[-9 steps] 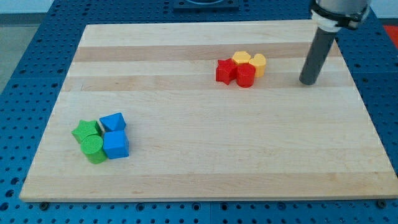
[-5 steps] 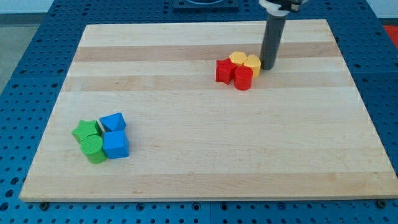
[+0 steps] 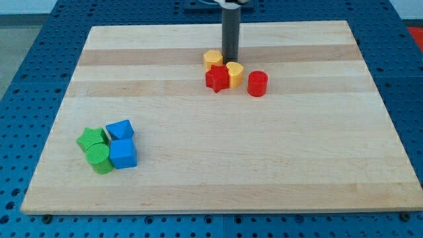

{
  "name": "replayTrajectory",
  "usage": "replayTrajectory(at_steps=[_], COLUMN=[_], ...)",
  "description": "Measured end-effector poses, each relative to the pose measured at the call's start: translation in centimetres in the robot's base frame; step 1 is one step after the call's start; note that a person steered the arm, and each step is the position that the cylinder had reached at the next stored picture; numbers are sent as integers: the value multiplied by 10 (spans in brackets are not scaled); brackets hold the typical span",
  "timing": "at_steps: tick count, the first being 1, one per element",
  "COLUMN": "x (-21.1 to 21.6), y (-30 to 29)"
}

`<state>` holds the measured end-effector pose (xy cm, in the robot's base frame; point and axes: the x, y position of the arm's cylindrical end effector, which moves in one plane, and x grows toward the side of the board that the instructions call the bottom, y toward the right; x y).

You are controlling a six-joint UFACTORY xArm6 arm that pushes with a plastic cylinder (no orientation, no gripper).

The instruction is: Push the yellow hexagon to the left center of the board

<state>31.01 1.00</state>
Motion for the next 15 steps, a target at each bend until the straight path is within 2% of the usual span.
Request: replayTrajectory(at_steps=[2, 5, 8, 11, 12, 13, 15], x=[7, 53, 104, 87, 75, 47, 50], y=[-51, -134, -137, -187, -190, -191, -212])
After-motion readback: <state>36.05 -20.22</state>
